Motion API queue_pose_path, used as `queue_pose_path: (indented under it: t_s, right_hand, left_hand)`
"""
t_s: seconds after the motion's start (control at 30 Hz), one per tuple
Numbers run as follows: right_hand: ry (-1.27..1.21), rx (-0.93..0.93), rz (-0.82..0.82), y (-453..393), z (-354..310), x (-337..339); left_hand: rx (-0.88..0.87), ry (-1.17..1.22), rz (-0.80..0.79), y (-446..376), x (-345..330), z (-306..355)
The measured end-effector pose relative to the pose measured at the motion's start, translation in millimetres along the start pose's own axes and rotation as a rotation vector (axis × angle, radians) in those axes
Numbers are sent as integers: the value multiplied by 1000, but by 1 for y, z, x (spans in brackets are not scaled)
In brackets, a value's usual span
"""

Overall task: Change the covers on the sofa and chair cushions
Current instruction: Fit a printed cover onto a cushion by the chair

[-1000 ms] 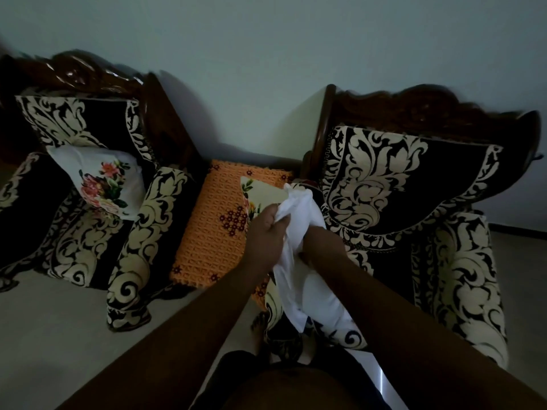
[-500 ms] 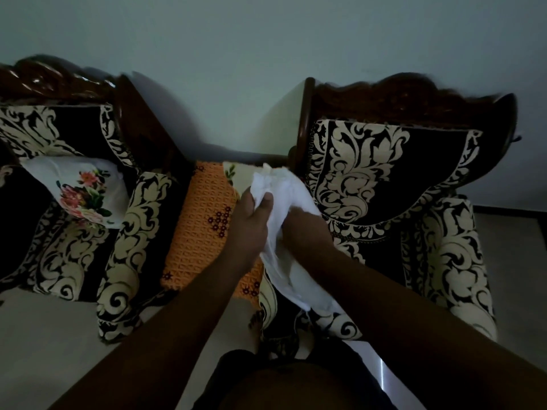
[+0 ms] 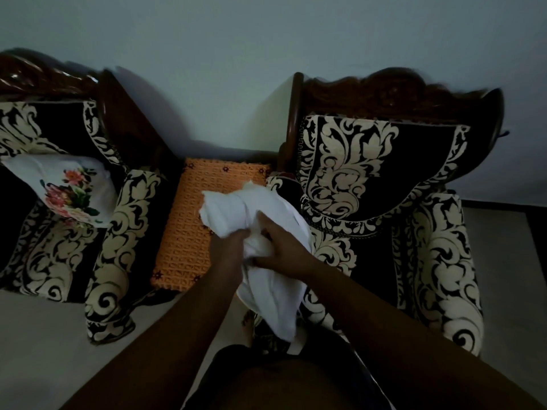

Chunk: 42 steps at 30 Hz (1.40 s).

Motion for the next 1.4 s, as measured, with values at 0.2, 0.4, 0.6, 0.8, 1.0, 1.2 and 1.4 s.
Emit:
queue_pose_path:
  t_s: [0.2, 0.4, 0.6, 0.8, 1.0, 1.2, 1.4]
  right_hand:
    - [7, -279, 469, 2, 56, 18]
    - [95, -707, 216, -11, 102, 13]
    - [127, -664, 385, -12, 102, -8]
    - [-260, -642, 530, -17, 100, -17]
    - [-99, -495, 457, -23, 63, -20]
    - [-48, -257, 373, -25, 23, -37]
    - [-51, -405, 333, -13, 69, 0]
  left_hand:
    - [-158, -220, 49, -25, 4, -8]
    - [-340, -239, 84, -36, 12, -11]
    - [-268, -865, 100, -7, 0, -29]
    - [-333, -960, 334, -13, -6, -31]
    - [-453, -947, 387, -27, -5, -29]
    - [-615, -962, 367, -34, -14, -19]
    - [-632, -965, -140, -39, -5, 4]
Point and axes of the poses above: each hand's wrist, its own y-axis away from the middle knuckle, its own x-axis out of the back of the hand, z = x × y, the point moved 1 cm from there along -y, towards the middle knuckle, and after that the axes turned 8 degrees about x, right-handed, at the moved point
